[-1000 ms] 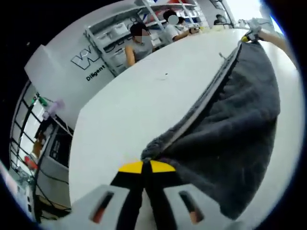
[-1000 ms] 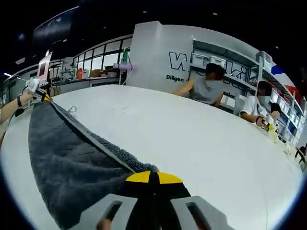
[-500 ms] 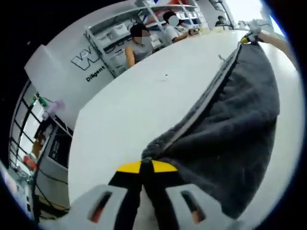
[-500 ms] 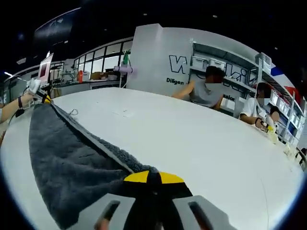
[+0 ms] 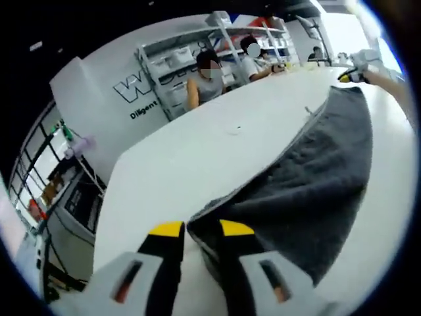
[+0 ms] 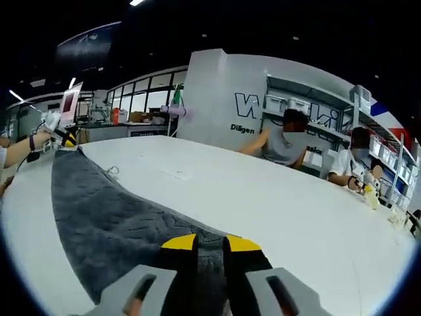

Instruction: Fold the towel on the table until its edges align and the towel forms a compact rectangular stack.

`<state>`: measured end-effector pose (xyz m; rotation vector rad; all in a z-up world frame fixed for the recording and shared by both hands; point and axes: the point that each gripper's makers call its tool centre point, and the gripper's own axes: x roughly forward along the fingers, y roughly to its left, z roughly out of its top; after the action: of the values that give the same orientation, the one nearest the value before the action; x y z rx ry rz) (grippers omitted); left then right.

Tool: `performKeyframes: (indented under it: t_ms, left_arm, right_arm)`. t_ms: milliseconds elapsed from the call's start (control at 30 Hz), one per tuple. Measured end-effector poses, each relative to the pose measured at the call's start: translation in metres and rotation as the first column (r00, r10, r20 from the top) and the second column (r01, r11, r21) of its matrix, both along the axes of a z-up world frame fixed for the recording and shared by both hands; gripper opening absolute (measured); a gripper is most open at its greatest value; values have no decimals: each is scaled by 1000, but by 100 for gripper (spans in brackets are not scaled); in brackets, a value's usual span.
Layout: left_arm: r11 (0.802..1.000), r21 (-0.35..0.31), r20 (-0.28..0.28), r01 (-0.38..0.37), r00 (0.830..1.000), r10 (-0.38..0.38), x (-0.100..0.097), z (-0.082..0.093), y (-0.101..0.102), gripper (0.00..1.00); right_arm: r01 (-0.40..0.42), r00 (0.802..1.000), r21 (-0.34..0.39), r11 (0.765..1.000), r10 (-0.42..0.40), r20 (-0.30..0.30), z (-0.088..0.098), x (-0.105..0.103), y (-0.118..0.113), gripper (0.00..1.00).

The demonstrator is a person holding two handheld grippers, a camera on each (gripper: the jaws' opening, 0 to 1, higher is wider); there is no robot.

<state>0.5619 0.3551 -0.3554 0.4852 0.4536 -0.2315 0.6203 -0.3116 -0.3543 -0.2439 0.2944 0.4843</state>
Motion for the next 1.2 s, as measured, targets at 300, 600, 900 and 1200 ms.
performKeyframes:
  t_ms: [300,600,900,1200]
  left_arm:
    - [997,-74,55,27,998,-23,-24,13,-6,26]
    - [991,-122,60,57,997,-50,-46,16,-11,33]
    - [964,-240,45,114,993,-106,-70,15,-33,47]
    - [951,-266,26,157,987,-156,-106,7,-50,59]
  right_arm:
    - [-35,999,7,999,35,24,8,-22,9,17]
    - [-70,997,20,997,69,34,10,-47,16,19]
    - [-140,990,26,990,140,18,10,-84,33,27]
    - [-180,983,29,983,180,24,14,-117,39,30]
